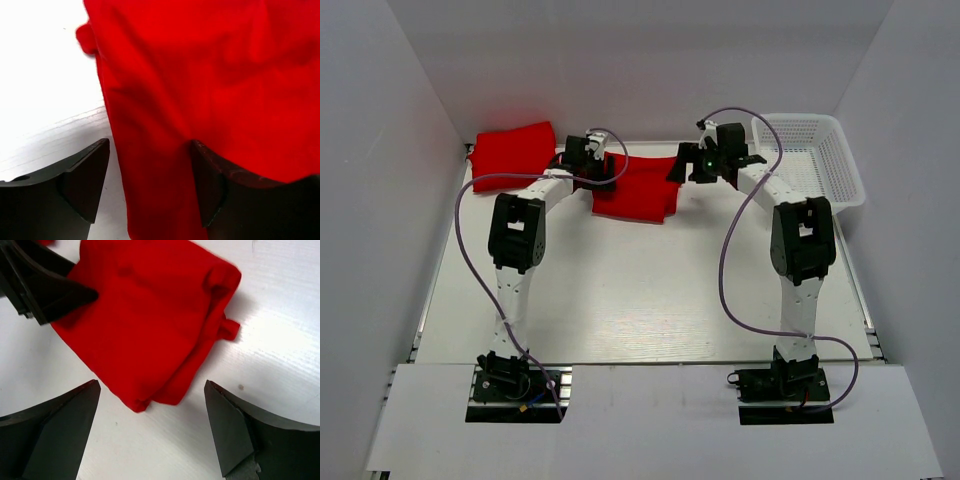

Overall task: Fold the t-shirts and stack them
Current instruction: Fold the long partially folded tshirt into a neat square, then put the neatly folded tshirt into the corner of the board with the left arm

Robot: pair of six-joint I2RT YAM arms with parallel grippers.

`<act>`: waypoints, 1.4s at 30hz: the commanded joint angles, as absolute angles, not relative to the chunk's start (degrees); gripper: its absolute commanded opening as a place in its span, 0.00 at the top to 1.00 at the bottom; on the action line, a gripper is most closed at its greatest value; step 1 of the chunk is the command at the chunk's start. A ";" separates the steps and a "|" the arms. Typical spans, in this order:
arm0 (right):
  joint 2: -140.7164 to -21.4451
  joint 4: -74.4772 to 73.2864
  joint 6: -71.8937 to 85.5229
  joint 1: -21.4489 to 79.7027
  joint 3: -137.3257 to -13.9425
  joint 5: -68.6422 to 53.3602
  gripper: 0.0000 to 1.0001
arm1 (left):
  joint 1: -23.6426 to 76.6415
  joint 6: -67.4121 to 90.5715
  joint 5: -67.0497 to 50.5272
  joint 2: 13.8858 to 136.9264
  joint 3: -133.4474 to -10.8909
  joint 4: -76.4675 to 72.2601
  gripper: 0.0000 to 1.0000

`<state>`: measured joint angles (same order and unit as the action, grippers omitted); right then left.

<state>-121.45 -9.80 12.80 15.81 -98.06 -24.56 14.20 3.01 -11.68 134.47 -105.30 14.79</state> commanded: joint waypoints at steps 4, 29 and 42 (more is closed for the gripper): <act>-116.90 -7.39 10.81 15.56 -93.01 -27.25 0.10 | 15.29 -1.13 -14.77 137.63 -108.81 20.03 0.27; -89.74 7.47 14.94 15.03 -59.34 -14.24 0.10 | 16.97 -1.75 -10.36 127.54 -112.14 21.62 1.00; -88.85 7.30 17.14 15.12 -59.85 -13.01 0.10 | 14.15 -8.43 -5.36 125.50 -125.84 30.67 1.00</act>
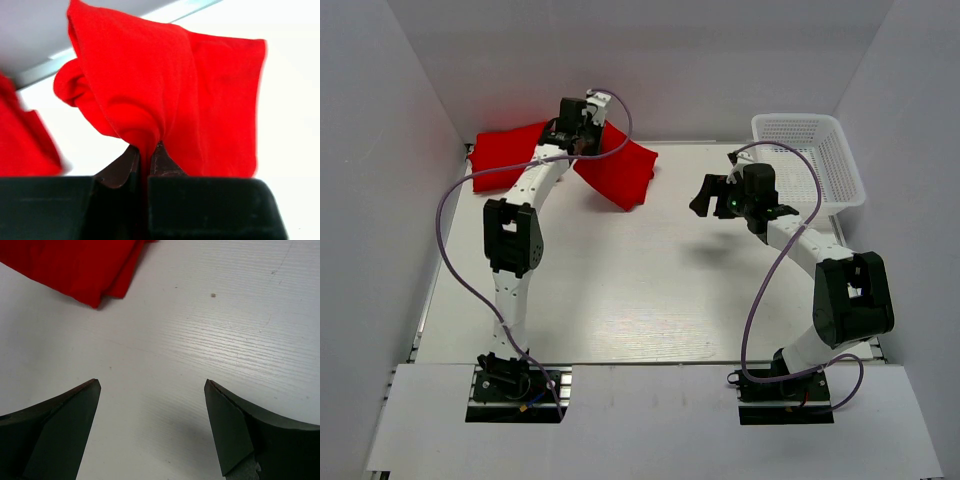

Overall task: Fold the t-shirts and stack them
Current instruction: Put the neatly folded tshirt into the corner of the board with the left arm

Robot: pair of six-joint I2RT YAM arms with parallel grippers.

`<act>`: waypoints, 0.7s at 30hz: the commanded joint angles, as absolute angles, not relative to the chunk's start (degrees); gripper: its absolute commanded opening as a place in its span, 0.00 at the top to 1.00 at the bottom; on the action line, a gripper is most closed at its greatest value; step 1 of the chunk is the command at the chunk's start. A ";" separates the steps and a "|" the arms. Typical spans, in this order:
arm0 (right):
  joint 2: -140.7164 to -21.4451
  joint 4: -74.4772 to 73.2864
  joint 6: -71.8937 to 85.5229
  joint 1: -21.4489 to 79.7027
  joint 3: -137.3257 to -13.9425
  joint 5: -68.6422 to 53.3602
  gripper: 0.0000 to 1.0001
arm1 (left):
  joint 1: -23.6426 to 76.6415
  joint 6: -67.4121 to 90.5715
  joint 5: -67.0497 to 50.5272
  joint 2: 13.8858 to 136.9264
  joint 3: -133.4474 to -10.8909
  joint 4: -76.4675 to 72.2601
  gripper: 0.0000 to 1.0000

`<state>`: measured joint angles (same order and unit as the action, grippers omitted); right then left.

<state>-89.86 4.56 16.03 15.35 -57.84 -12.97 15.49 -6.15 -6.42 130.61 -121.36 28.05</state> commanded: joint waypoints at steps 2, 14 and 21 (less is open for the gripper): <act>-89.30 7.12 17.66 15.12 -60.38 -13.18 0.10 | 12.75 -8.96 -5.36 126.30 -128.06 31.82 1.00; -91.32 7.47 19.51 15.12 -62.22 -13.79 0.10 | 6.34 -14.06 -5.89 126.39 -134.20 29.36 1.00; -94.04 7.73 20.65 15.29 -65.30 -16.79 0.10 | 3.00 -13.01 -5.97 126.39 -135.87 27.08 1.00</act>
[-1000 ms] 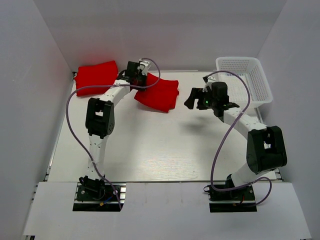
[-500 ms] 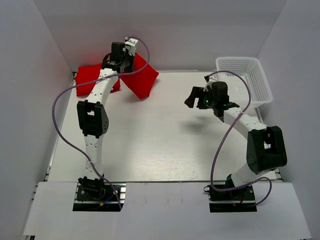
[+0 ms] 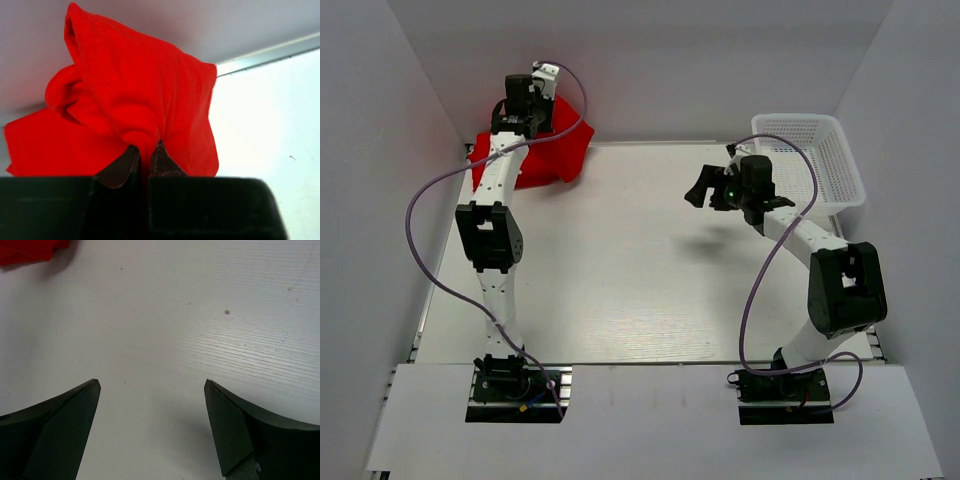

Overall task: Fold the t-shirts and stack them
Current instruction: Put the neatly folded tshirt into the corner of the board with the left arm

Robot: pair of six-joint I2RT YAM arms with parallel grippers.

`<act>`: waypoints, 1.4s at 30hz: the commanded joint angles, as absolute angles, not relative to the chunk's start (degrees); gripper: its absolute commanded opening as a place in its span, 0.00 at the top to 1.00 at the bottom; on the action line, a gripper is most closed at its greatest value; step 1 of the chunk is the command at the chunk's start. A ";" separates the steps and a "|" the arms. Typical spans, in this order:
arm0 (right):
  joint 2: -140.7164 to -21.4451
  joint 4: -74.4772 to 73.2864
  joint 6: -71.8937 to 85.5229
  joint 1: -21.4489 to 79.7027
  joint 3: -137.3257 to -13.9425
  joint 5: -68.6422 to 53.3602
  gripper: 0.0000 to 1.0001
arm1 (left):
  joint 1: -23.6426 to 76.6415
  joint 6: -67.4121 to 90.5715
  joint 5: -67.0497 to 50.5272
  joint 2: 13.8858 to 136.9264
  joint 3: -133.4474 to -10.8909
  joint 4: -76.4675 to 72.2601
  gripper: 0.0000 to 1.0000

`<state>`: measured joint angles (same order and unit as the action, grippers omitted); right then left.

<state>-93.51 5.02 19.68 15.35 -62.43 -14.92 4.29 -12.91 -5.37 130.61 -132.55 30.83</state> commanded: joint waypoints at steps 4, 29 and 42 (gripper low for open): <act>-94.66 7.91 21.09 15.38 -66.09 -17.49 0.10 | 0.62 -11.87 -8.43 126.39 -136.58 26.02 1.00; -100.46 3.70 21.36 15.65 -73.65 -18.20 0.10 | -9.05 -11.51 -12.93 130.43 -132.02 21.62 1.00; -103.36 0.09 20.74 16.08 -78.75 -16.97 0.10 | -10.63 -10.46 7.97 135.62 -133.86 20.57 0.00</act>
<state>-103.07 0.36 21.82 15.64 -75.72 -17.69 -9.74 -10.96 -1.63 137.21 -131.33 21.89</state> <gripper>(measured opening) 0.904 0.972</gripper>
